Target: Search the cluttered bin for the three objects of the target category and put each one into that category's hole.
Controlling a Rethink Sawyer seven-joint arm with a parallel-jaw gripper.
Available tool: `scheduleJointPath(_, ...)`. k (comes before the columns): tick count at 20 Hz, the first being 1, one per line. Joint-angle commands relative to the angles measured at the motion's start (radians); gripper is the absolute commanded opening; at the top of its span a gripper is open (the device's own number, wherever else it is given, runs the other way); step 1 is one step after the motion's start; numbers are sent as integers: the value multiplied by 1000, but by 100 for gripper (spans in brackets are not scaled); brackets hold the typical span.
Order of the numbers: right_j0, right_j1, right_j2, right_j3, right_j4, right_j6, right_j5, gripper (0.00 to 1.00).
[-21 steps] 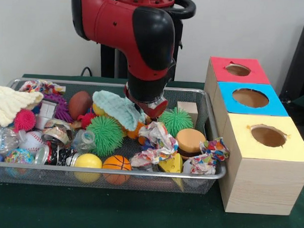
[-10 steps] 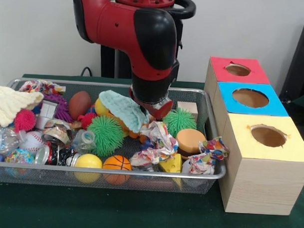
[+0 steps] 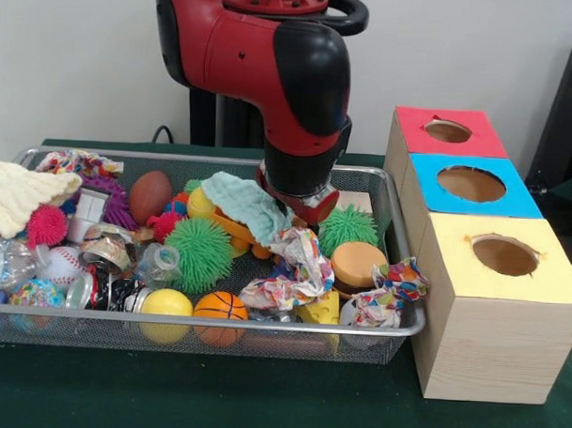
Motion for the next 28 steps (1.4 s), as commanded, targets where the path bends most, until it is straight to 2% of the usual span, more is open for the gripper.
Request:
scheduleJointPath(1, -26, 65, 89, 17, -73, -31, 54, 100)
scheduleJointPath(7, -47, 79, 88, 45, -123, -47, 24, 100)
scheduleJointPath(10, -48, 85, 81, 46, -144, -57, 81, 100)
scheduleJointPath(11, -55, 91, 83, 40, -152, -74, 137, 100)
scheduleJointPath(12, -59, 90, 86, 41, -165, -74, 150, 0)
scheduleJointPath(16, -62, 87, 80, 49, -190, -92, 174, 0)
scheduleJointPath(21, -102, 81, 97, 83, -211, -111, 252, 0)
scheduleJointPath(24, -117, 71, 101, 106, -228, -114, 259, 0)
scheduleJointPath(26, -127, 54, 103, 138, -234, -99, 221, 0)
scheduleJointPath(28, -111, -38, 82, 208, -236, -41, 126, 0)
